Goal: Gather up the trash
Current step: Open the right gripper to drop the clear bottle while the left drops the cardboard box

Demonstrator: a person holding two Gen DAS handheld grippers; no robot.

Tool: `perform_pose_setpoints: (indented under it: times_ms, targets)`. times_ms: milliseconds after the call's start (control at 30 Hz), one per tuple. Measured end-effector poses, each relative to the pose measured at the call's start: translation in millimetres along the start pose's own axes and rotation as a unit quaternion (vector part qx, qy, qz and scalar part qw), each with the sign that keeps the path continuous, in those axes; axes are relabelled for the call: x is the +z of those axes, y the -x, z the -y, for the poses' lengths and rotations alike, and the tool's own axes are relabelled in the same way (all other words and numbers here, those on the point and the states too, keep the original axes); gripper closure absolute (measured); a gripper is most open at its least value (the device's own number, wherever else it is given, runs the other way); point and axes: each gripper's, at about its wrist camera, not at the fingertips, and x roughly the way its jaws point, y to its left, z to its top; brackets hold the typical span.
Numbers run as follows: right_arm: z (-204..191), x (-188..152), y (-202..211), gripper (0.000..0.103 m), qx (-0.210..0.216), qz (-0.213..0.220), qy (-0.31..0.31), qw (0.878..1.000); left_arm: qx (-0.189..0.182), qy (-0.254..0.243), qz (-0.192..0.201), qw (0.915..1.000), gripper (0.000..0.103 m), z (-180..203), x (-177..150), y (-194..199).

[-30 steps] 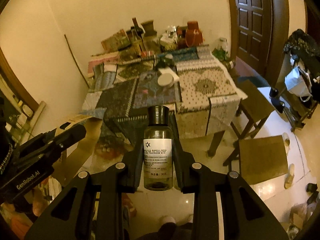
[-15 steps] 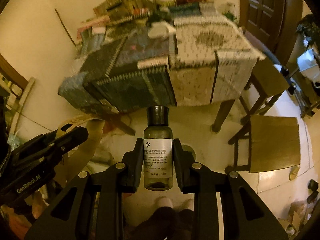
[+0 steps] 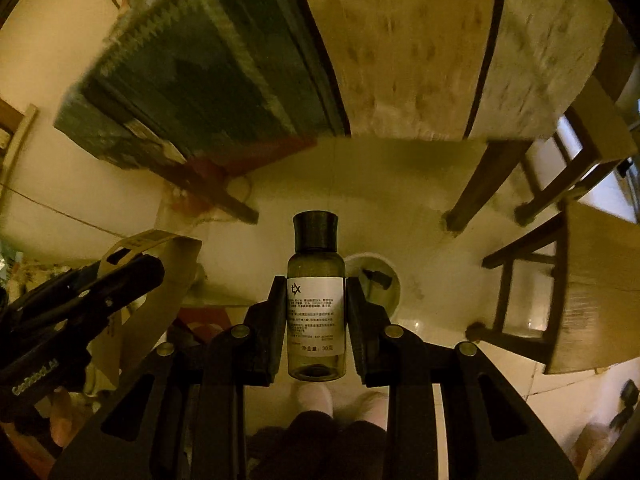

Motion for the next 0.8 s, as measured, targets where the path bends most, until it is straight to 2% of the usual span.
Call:
perform_pose_setpoints:
  times_ms: [300, 533, 667, 800]
  targets:
    - [31.9, -3.1, -66.2, 0.073, 0.016, -0.026, 0.002, 1.000, -0.003, 0.026, -0.032, 0.9991, 0.066, -12.0, -12.3, -86.8]
    - [57.1, -8.4, -67.7, 0.073, -0.034, -0.017, -0.001, 0.999, -0.018, 0.024, -0.069, 0.9972, 0.066, 1.5, -14.7, -136.1]
    - [69.5, -9.4, -63.9, 0.073, -0.048, -0.018, -0.013, 0.999, -0.020, 0.021, -0.086, 0.9959, 0.065, 10.0, -16.6, -155.9]
    - [74.8, -9.8, -60.7, 0.073, -0.055, -0.018, -0.020, 0.998, -0.007, 0.019, -0.117, 0.9929, 0.059, 12.8, -18.5, -179.8]
